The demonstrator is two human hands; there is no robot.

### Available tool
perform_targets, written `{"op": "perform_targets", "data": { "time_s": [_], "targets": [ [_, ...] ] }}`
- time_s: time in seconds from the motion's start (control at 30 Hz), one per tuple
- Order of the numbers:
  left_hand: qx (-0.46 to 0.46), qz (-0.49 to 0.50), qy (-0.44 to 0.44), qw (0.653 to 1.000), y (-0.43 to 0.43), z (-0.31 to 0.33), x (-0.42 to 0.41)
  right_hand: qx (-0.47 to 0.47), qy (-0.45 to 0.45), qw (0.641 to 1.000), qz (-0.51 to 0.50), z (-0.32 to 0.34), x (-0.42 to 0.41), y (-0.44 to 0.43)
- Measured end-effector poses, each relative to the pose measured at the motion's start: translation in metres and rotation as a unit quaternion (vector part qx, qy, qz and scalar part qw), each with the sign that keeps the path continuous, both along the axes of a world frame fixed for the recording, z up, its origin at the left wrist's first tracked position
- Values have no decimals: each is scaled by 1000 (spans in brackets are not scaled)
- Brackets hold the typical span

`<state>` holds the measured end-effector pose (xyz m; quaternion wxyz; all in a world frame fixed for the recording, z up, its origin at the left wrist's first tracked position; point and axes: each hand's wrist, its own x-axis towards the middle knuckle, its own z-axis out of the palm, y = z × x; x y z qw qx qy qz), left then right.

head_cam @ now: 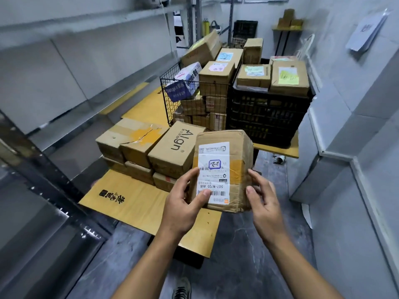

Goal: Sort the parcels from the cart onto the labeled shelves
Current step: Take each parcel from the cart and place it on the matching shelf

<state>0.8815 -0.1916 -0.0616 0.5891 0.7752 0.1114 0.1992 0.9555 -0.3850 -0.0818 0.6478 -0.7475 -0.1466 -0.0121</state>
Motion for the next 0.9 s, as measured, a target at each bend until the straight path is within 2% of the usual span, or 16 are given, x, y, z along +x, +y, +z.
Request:
{"op": "perform_targets", "data": {
  "time_s": [0.3, 0.47, 0.7, 0.9],
  "targets": [
    [114, 155, -9, 981, 42, -4, -61, -1, 75, 977, 200, 13, -18, 69],
    [116, 249, -6, 962, 72, -7, -118, 44, 90, 954, 282, 17, -56, 132],
    [119, 357, 0, 927, 113, -3, -223, 44, 54, 922, 380, 19, -142, 221],
    [143, 419, 43, 896, 155, 10, -350, 69, 69, 889, 448, 24, -253, 290]
  ]
}}
